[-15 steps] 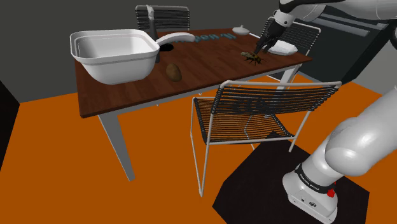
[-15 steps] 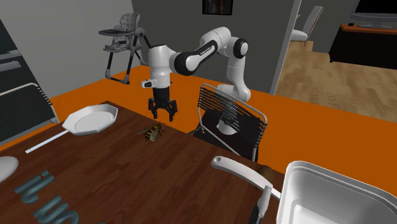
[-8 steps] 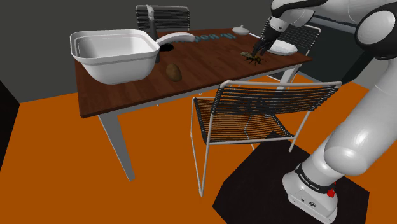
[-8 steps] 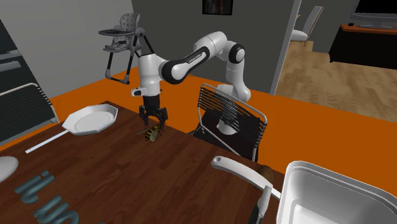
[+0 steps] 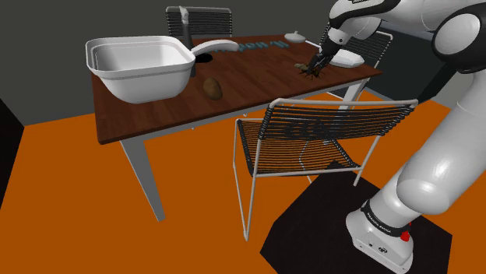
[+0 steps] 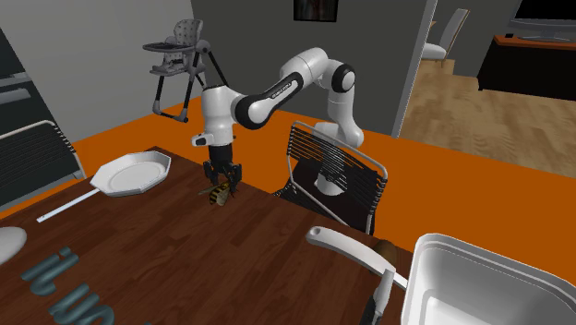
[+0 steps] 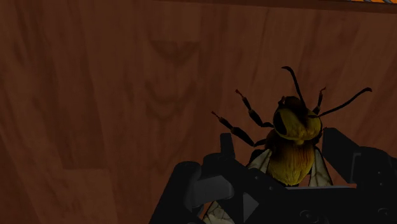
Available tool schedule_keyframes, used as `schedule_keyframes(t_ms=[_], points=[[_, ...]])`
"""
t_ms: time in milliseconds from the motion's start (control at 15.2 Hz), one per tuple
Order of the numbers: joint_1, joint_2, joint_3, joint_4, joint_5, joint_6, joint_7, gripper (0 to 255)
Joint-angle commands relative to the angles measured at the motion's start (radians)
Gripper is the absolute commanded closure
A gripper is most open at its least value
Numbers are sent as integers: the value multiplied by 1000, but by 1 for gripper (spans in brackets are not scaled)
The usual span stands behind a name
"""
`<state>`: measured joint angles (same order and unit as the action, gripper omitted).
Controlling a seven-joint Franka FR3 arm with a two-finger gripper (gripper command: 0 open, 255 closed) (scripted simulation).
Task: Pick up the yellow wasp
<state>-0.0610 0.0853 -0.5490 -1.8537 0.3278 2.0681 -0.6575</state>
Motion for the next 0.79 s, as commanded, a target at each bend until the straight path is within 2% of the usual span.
schedule_keyframes(t_ms=[0, 396, 726], points=[[0, 1, 1, -1, 0, 0, 0, 255], [1, -1, 0, -4, -1, 2, 0, 255], [1, -13, -2, 49, -17, -59, 21, 255]])
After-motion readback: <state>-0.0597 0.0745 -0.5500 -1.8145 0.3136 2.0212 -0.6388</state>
